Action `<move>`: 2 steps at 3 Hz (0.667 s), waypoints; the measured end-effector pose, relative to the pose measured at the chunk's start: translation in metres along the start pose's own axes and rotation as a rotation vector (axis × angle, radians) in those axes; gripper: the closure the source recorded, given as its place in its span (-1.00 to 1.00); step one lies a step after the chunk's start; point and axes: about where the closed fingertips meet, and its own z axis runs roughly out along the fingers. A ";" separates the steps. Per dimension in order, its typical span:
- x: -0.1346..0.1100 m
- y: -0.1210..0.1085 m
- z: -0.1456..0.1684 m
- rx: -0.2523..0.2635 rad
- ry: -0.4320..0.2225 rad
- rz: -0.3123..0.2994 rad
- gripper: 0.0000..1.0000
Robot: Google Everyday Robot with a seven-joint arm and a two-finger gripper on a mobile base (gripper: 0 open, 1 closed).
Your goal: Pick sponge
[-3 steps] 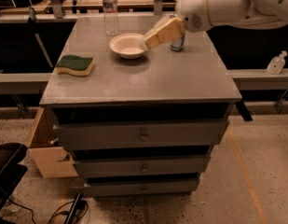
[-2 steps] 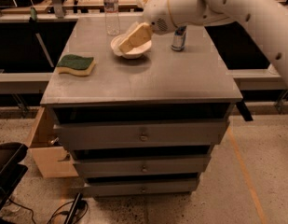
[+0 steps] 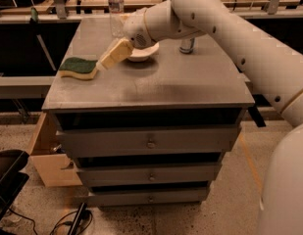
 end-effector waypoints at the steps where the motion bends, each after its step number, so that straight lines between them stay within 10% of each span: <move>1: 0.013 0.008 0.037 -0.028 0.006 0.023 -1.00; 2: 0.022 0.014 0.061 -0.049 -0.001 0.048 -1.00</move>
Offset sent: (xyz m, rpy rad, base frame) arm 0.0103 0.0613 -0.0709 0.0206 0.0962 0.0228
